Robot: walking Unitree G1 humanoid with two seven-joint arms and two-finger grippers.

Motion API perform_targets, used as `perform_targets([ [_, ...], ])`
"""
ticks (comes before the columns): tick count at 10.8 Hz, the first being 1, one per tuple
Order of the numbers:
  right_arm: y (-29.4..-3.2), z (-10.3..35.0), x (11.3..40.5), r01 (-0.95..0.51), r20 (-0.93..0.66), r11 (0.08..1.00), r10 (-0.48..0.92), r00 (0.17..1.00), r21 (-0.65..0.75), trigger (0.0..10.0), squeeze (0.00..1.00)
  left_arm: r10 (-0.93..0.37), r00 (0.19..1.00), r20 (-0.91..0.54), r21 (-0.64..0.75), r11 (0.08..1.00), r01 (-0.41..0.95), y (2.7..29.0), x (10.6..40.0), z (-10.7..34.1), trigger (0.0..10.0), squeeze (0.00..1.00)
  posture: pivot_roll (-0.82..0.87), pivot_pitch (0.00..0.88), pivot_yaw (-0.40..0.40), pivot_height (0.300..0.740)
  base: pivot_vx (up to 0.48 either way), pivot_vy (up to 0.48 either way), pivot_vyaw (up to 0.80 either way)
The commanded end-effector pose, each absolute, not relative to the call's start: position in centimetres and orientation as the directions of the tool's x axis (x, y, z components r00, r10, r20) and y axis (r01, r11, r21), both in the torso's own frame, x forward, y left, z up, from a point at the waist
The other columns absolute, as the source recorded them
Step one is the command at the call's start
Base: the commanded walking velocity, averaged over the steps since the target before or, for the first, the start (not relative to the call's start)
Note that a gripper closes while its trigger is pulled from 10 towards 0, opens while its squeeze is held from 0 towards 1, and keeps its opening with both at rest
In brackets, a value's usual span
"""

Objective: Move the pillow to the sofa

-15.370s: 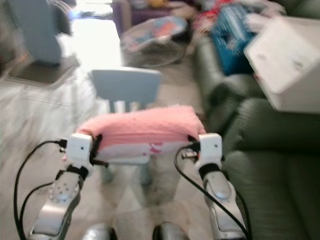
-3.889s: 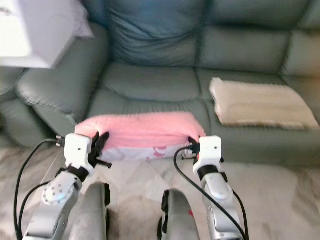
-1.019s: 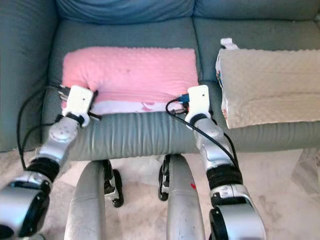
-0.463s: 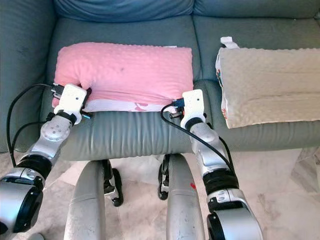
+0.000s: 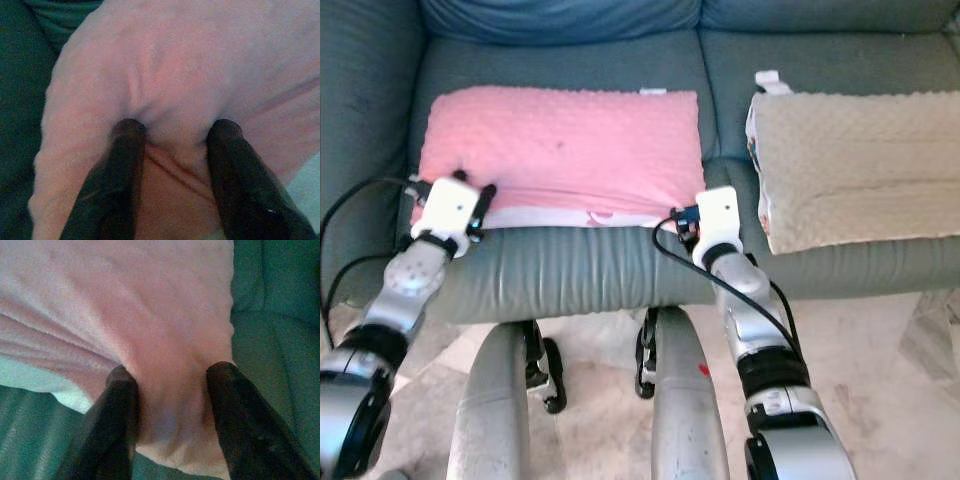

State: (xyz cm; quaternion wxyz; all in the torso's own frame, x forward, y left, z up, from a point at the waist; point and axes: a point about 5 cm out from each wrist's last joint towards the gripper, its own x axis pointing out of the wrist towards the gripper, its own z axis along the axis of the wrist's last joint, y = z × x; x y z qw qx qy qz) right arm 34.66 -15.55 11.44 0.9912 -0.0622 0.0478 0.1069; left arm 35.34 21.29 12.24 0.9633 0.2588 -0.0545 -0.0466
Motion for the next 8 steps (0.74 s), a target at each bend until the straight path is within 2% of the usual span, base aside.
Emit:
perform_targets([
  [1,-18.3,10.0,33.7,-0.117,-0.161,0.985,0.097,0.982,-0.124,10.0,1.0,0.008,0.999,0.04,0.499,0.866,-0.027,24.3,34.1,10.9,10.0,1.0,-0.06,0.44,-0.05,0.638,0.0,0.0,0.0],
  [4,-19.1,9.7,33.3,-0.086,-0.165,0.984,0.06,0.984,-0.156,10.0,1.0,0.004,0.996,0.094,0.468,0.882,-0.048,24.0,33.0,11.2,10.0,1.0,-0.05,0.398,-0.058,0.638,0.0,0.0,0.0],
  [8,-19.4,8.6,32.9,-0.098,-0.214,0.981,0.061,0.975,-0.166,10.0,1.0,0.007,0.987,0.159,0.404,0.912,-0.071,23.7,29.7,11.5,10.0,1.0,-0.02,0.334,-0.053,0.638,0.0,0.0,0.0],
])
